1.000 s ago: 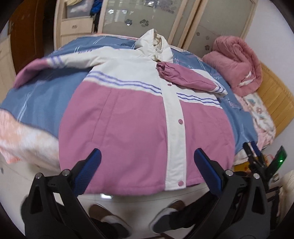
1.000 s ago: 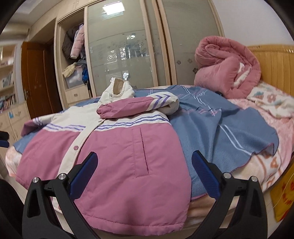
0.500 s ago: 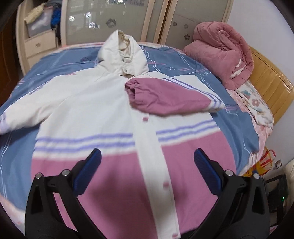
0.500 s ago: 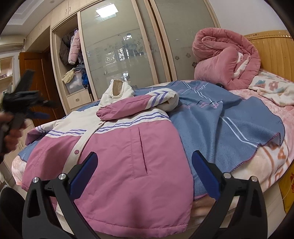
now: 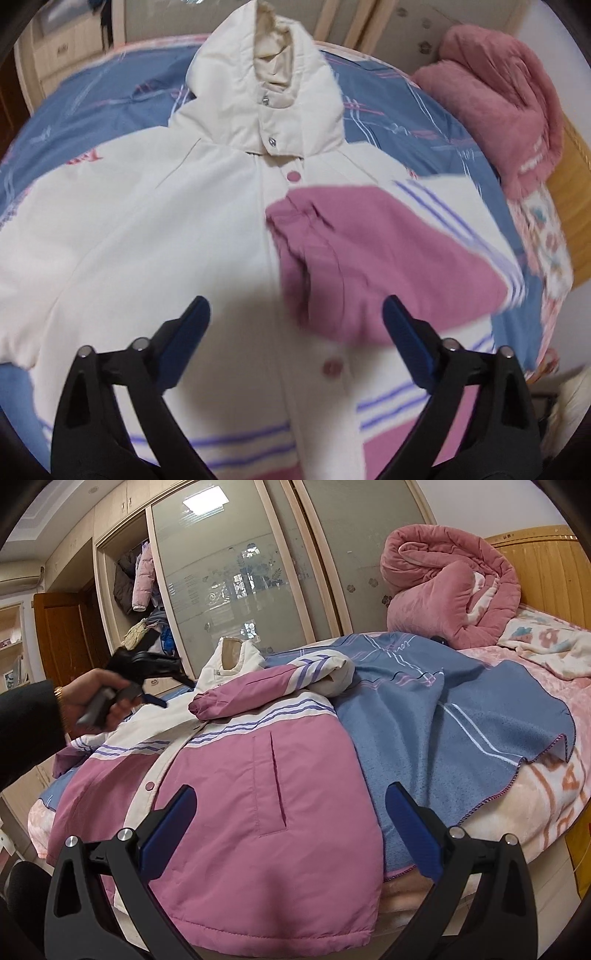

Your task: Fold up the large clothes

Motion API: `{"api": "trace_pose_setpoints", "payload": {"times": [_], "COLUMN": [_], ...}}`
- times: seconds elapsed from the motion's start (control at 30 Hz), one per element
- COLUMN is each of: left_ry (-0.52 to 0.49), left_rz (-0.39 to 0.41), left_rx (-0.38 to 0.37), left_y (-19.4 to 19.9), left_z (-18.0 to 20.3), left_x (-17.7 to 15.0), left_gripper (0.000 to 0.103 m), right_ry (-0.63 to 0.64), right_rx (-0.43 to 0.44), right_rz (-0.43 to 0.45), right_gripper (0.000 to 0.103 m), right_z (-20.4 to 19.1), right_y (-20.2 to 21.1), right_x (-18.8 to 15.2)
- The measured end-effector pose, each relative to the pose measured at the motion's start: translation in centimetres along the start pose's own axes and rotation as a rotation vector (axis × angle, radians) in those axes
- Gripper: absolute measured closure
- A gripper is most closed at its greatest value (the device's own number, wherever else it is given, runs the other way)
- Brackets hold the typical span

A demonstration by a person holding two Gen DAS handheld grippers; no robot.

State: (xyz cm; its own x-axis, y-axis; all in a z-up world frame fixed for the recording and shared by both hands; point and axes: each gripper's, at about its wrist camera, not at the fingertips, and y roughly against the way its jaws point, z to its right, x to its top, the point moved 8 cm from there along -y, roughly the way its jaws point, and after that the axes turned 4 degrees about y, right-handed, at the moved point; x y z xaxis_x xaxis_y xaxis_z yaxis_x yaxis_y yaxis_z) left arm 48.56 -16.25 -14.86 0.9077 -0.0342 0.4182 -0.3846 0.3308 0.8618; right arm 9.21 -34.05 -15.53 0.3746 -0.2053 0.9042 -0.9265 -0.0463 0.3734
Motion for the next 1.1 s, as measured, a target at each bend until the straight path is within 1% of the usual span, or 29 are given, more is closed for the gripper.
{"api": "trace_pose_setpoints", "payload": {"times": [0.07,0.1,0.17,0.2,0.23,0.27,0.3,0.33,0.37,0.4,0.47,0.5,0.53,0.63,0.7,0.8,0.97,1.1], "left_ry": [0.028,0.030,0.011,-0.004,-0.021,-0.045,-0.061,-0.059,-0.042,-0.019,-0.016,-0.034,-0.053,-0.067,-0.084,-0.061,-0.048,-0.015], "left_rz": [-0.022,-0.042,-0.082,-0.099,-0.109,-0.100,-0.090,-0.088,-0.075,-0.047,-0.001,0.019,0.039,0.057,0.086,0.123,0.132,0.118], "left_rx": [-0.027,-0.029,-0.014,-0.016,-0.009,0.029,0.059,0.059,0.053,0.034,0.009,0.015,0.031,0.074,0.123,0.181,0.288,0.318], "left_y": [-1.2,-1.9,-3.5,-4.1,-4.6,-4.9,-5.2,-5.4,-5.2,-4.7,-3.5,-2.9,-2.2,-0.8,0.7,2.7,4.0,3.7], "left_z": [0.3,0.6,1.4,2.1,2.6,3.0,3.2,3.2,3.1,3.0,3.0,2.9,2.7,1.3,-0.3,-3.2,-8.8,-12.0], "left_x": [1.0,1.2,1.4,1.4,1.3,1.4,1.5,1.7,2.0,2.5,3.3,3.7,4.2,5.0,5.6,6.4,6.8,6.1], "left_gripper": [0.011,0.012,0.024,0.038,0.047,0.053,0.064,0.071,0.075,0.088,0.091,0.093,0.094,0.094,0.094,0.094,0.094,0.094], "right_ry": [0.000,-0.001,-0.003,-0.003,-0.002,0.000,0.001,0.002,0.001,0.000,-0.001,-0.002,-0.002,0.002,0.008,0.014,0.033,0.039], "right_rx": [0.001,0.001,0.004,0.005,0.006,0.006,0.005,0.004,0.003,0.002,0.001,0.002,0.003,0.005,0.005,0.010,0.017,0.018], "right_rz": [-0.002,-0.003,-0.004,-0.005,-0.006,-0.008,-0.011,-0.013,-0.016,-0.018,-0.021,-0.022,-0.023,-0.026,-0.027,-0.028,-0.032,-0.037], "right_gripper": [0.001,0.001,0.001,0.001,0.001,0.001,0.001,0.001,0.001,0.001,0.001,0.001,0.001,0.001,0.001,0.001,0.001,0.001], "right_z": [0.0,-0.1,-0.1,-0.2,-0.1,-0.2,-0.2,-0.2,-0.2,-0.1,-0.1,-0.1,-0.2,-0.2,-0.4,-0.6,-1.2,-1.3], "right_y": [-0.1,-0.2,-0.2,-0.3,-0.3,-0.5,-0.6,-0.7,-0.8,-1.0,-1.1,-1.1,-1.1,-1.3,-1.4,-1.6,-1.8,-2.1], "right_x": [0.1,0.1,0.1,0.1,0.1,0.1,0.1,0.0,0.0,0.0,-0.1,-0.1,-0.1,-0.2,-0.2,-0.1,-0.2,-0.1]}}
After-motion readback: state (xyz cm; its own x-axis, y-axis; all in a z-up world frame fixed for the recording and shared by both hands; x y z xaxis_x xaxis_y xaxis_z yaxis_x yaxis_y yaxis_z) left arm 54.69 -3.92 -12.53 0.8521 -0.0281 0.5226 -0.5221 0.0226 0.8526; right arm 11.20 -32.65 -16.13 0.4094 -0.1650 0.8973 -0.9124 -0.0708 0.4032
